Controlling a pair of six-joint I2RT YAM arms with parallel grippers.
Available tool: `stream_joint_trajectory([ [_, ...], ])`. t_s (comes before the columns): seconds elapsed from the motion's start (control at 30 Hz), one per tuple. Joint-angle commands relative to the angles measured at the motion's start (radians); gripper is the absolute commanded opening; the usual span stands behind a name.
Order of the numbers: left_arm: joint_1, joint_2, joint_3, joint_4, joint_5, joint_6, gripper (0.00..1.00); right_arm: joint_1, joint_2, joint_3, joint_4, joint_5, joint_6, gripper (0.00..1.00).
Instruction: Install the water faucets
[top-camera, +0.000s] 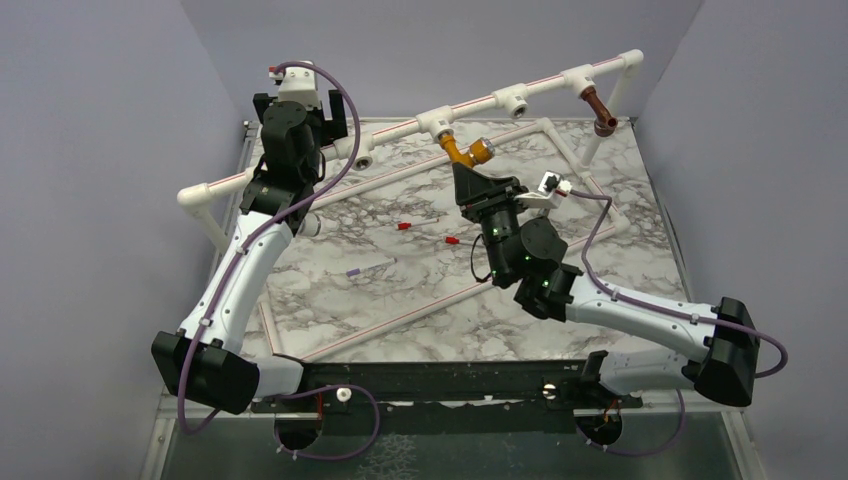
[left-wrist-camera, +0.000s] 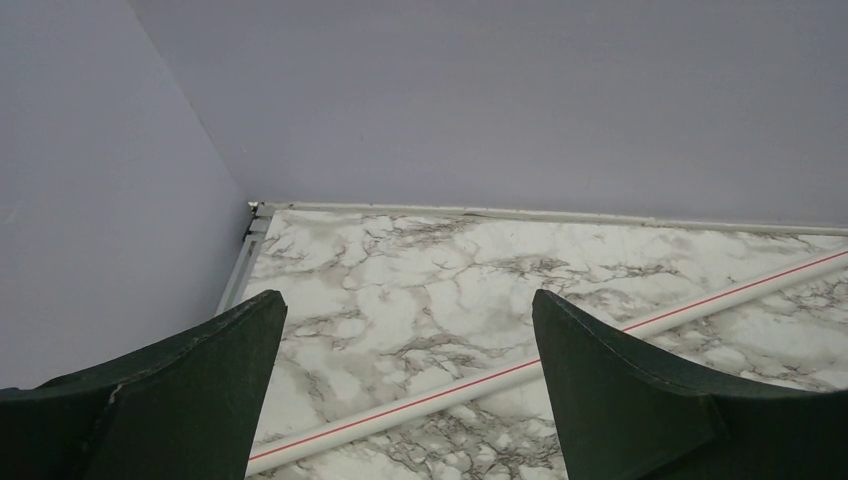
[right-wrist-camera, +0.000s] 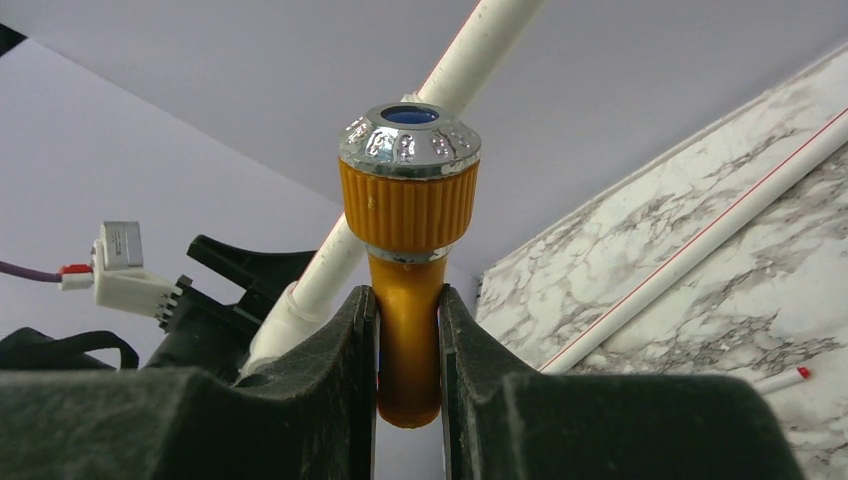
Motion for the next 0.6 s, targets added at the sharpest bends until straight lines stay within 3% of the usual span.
stream_joint_trajectory([
  [0.0,-0.035,0.012,-0.046,-0.14,0.06,-0.03,0.94,-0.029,-0.001,0.027,-0.106,0.021,0.201,0.01],
  [0.57,-0.057,-0.007,-0.055,-0.135,0.048,-0.027,0.94,-0.044,0.009,0.06,-0.26,-0.053,0.61,0.01],
])
